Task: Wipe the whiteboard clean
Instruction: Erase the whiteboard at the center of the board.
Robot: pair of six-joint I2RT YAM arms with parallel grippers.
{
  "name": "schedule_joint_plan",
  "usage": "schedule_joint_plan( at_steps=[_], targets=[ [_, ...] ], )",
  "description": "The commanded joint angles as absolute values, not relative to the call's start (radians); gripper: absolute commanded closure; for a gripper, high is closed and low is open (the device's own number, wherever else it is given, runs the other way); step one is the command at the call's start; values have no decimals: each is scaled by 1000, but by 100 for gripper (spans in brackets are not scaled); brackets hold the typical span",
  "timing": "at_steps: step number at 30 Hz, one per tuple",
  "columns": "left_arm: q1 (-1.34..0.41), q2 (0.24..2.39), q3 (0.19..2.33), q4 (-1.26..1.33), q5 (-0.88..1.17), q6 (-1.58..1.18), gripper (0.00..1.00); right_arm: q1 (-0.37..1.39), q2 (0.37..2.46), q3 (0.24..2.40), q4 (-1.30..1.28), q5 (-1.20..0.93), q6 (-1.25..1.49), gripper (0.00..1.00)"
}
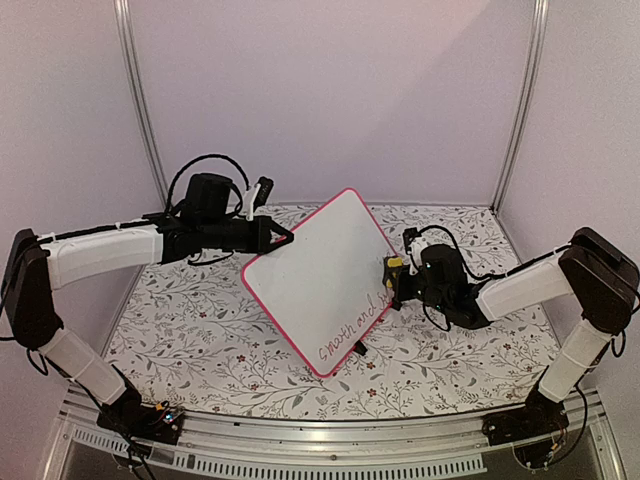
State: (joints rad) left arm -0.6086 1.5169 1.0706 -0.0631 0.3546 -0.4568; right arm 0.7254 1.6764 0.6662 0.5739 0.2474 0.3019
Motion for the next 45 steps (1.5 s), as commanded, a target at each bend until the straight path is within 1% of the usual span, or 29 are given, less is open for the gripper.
schedule_joint_plan(
  at_steps=[1, 27, 45],
  targets=[
    [-635, 1548, 1043, -133, 330, -362, 100, 724, 1664, 651, 590, 226, 318, 86],
    [-637, 1544, 1043, -132, 327, -359, 100, 727, 1656, 676, 599, 233, 313, 86],
    [-635, 1540, 1042, -131, 333, -362, 100, 726, 1725, 873, 549, 279, 239, 85]
  ],
)
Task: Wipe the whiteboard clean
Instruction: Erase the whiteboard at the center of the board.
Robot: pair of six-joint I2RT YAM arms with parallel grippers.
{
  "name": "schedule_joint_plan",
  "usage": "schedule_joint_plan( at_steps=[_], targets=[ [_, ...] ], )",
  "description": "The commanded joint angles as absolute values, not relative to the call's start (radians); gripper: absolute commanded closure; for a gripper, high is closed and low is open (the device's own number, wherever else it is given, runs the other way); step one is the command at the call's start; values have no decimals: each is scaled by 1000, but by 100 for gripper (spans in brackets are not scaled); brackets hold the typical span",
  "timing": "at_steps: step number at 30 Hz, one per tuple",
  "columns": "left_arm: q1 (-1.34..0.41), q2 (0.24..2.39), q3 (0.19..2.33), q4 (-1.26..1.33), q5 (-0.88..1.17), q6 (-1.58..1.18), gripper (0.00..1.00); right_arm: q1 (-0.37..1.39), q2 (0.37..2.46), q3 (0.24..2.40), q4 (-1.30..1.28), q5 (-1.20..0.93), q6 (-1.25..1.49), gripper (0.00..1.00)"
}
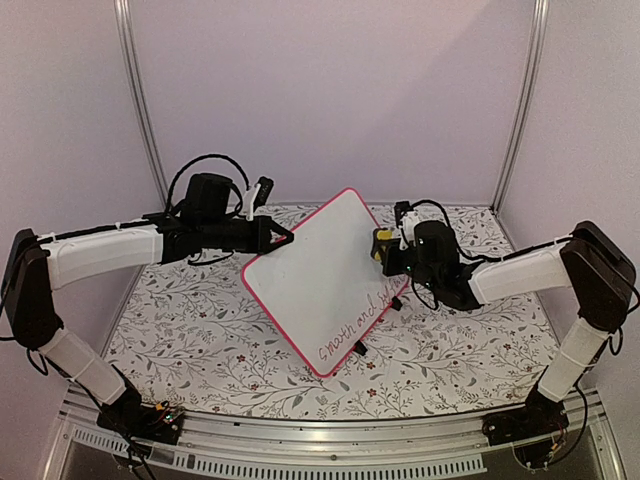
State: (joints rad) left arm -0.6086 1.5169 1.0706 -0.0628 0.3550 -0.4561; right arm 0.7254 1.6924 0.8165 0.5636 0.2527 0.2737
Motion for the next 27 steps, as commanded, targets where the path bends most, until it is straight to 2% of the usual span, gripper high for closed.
schedule_joint_plan(
  at_steps=[1, 8, 20, 27],
  targets=[
    [-636, 1539, 1042, -130, 334, -362, 100, 725, 1732, 883, 546, 283, 236, 85],
    [-635, 1539, 1042, -129, 337, -362, 100, 720, 1760, 884, 543, 275, 227, 85],
    [-635, 1536, 1041, -129, 335, -363, 100, 706, 1734, 690, 621, 252, 252, 86],
    [-637, 1537, 1041, -128, 337, -363, 100, 693, 1722, 742, 623, 250, 249, 85]
  ],
)
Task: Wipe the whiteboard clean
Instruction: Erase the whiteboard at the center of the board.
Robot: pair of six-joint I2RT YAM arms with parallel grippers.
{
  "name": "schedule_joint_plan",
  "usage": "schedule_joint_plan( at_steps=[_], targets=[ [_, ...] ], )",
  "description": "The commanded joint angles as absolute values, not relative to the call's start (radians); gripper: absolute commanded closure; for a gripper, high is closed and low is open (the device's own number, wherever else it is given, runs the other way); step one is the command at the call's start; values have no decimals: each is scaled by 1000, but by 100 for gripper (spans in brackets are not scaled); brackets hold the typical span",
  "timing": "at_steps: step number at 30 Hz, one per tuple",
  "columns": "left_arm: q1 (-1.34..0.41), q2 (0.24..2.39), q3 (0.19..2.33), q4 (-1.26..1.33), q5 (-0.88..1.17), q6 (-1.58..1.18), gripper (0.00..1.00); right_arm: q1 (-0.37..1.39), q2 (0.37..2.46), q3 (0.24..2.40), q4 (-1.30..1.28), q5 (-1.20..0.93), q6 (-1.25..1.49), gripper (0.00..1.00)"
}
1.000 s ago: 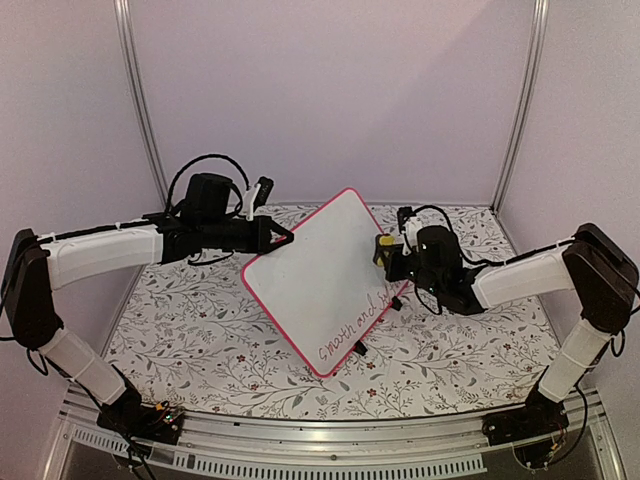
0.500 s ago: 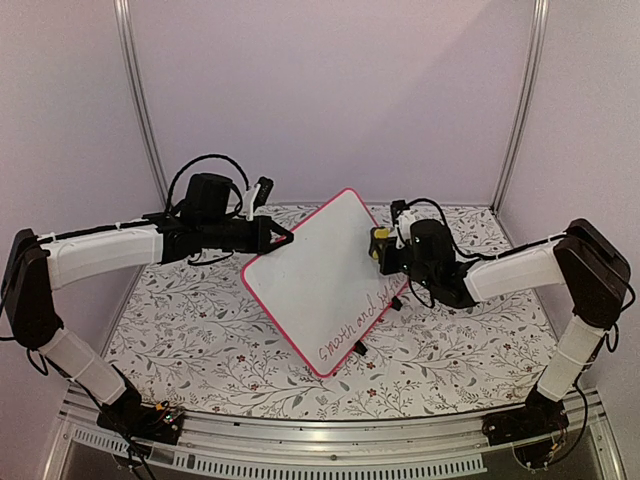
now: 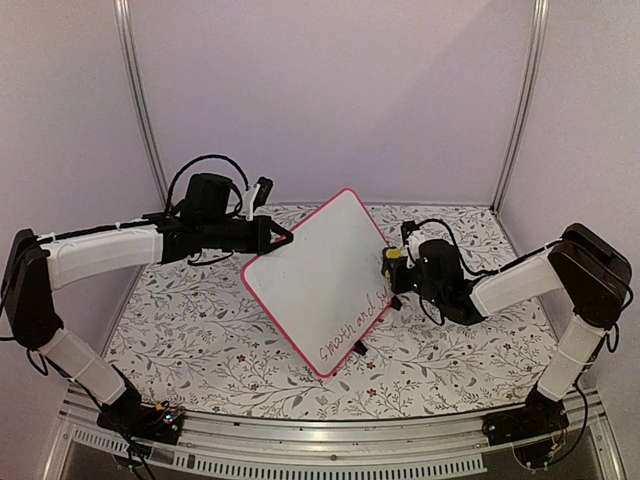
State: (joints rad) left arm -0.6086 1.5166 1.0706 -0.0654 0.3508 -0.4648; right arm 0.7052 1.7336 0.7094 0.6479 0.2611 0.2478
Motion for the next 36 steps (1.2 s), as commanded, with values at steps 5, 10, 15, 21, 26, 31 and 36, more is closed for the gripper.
schedule_joint_plan(
  at_steps=[5, 10, 15, 21, 26, 31, 36],
  targets=[
    [-635, 1538, 1041, -129, 335, -361, 100, 684, 1729, 844, 588, 227, 223, 85],
    [-635, 1537, 1042, -127, 336, -362, 100, 684, 1762, 924, 559, 223, 201, 85],
    [-636, 1534, 1041, -128, 337, -361, 100, 684, 1790, 911, 551, 226, 205, 85],
    [-637, 1533, 1040, -126, 343, -365, 100, 684, 1777, 780, 588, 228, 233, 85],
    [-637, 1535, 1040, -124, 350, -368, 100, 683, 1761, 715, 616, 244, 251, 86],
    [-637, 1539, 1040, -124, 349, -367, 100, 662, 1755, 756, 612, 240, 254, 86],
    [-637, 1536, 1040, -126, 341, -364, 100, 639, 1771, 860, 584, 206, 250, 85]
  ],
)
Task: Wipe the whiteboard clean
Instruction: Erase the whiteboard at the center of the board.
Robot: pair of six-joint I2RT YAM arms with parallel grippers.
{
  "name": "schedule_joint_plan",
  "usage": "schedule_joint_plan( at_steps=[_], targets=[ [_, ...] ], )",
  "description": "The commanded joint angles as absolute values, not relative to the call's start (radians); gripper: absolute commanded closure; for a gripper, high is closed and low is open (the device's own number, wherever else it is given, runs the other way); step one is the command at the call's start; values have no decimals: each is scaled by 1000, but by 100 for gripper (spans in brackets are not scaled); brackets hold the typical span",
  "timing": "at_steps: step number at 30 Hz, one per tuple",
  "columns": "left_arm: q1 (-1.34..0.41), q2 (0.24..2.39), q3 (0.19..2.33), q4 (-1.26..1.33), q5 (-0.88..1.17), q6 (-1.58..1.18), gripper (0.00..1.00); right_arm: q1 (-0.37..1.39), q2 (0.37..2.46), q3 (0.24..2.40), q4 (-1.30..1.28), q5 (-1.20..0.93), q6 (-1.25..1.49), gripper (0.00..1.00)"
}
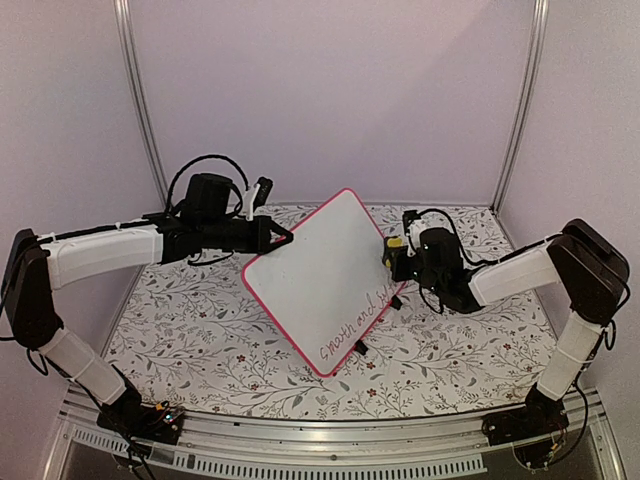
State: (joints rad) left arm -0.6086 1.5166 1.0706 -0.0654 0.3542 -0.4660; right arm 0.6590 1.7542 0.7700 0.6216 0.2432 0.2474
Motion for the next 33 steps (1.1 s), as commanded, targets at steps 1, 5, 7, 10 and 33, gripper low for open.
schedule_joint_plan(
  at_steps=[1, 5, 7, 10, 33],
  targets=[
    [-637, 1536, 1040, -127, 341, -364, 100, 638, 1775, 885, 574, 202, 242, 85],
    [-638, 1536, 1042, -127, 343, -363, 100, 638, 1792, 963, 542, 197, 220, 85],
    [-637, 1535, 1042, -126, 343, -362, 100, 638, 1800, 967, 536, 196, 218, 85],
    [-637, 1531, 1041, -126, 340, -363, 100, 639, 1805, 935, 539, 184, 232, 85],
    [-637, 1532, 1040, -126, 340, -364, 100, 640, 1760, 845, 601, 52, 257, 86]
  ],
)
